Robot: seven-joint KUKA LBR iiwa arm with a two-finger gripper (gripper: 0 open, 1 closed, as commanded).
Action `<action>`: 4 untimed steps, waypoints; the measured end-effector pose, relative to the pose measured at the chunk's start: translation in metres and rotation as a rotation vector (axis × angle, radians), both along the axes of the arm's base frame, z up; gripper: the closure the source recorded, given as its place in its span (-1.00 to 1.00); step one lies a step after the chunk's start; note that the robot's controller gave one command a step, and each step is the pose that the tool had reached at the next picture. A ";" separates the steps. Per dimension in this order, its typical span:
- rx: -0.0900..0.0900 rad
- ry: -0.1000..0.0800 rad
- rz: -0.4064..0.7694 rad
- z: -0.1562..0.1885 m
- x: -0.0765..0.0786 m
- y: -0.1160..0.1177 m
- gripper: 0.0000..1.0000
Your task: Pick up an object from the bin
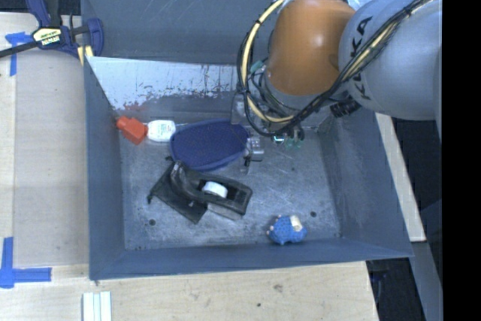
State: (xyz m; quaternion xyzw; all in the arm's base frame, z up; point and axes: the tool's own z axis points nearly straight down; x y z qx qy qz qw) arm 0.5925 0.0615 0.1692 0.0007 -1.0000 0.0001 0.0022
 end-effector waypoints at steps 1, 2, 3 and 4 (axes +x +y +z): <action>-0.001 -0.017 0.422 -0.097 0.036 0.059 -1.00; 0.003 -0.007 0.021 -0.068 -0.006 0.092 -1.00; 0.000 -0.004 -0.301 -0.064 -0.031 0.088 -1.00; -0.001 -0.004 -0.384 -0.100 0.019 0.085 -1.00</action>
Offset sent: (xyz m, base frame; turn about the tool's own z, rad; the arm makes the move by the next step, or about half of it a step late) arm 0.0324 0.0604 -0.0992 -0.4243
